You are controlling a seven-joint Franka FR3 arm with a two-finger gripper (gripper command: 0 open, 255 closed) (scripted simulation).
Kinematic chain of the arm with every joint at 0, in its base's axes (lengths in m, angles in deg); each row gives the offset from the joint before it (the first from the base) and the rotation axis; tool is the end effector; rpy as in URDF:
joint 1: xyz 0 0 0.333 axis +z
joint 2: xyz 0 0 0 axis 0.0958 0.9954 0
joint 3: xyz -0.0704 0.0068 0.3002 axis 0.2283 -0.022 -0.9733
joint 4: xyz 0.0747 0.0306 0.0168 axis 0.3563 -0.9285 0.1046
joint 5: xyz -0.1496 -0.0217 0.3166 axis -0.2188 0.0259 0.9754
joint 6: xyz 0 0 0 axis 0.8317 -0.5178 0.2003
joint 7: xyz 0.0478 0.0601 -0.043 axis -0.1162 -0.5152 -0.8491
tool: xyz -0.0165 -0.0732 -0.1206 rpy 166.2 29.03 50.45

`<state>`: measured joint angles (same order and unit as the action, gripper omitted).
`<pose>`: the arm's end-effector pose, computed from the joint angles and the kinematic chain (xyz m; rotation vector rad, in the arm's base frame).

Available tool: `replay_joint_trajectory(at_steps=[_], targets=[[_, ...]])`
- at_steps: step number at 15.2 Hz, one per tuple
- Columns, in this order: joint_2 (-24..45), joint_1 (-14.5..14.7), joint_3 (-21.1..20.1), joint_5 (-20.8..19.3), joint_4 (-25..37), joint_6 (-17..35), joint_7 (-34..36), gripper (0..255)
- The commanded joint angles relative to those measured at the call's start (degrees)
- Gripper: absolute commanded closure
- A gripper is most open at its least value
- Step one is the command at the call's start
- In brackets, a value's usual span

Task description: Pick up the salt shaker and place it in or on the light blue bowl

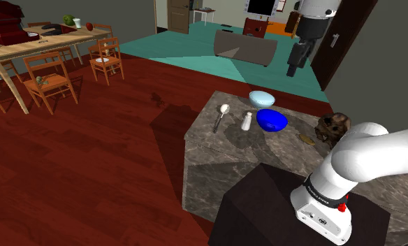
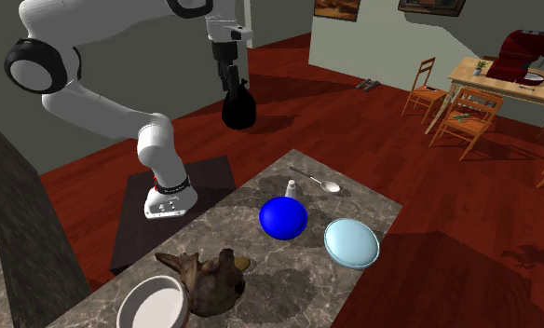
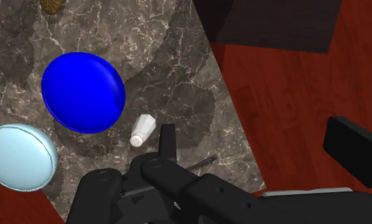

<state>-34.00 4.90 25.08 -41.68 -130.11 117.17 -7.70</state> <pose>0.2430 -0.0026 0.5800 3.0309 0.1829 -0.0504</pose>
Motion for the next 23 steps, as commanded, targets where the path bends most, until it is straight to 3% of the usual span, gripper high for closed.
replay_joint_trajectory(at_steps=[1,12,23], targets=[[0.0,0.0,0.0,0.0,0.0,0.0,0.0,0],[9.88,-2.34,5.18,-3.09,-11.42,22.08,-1.6,0],[29.61,-4.45,10.26,-4.61,-13.06,44.27,-3.43,0]])
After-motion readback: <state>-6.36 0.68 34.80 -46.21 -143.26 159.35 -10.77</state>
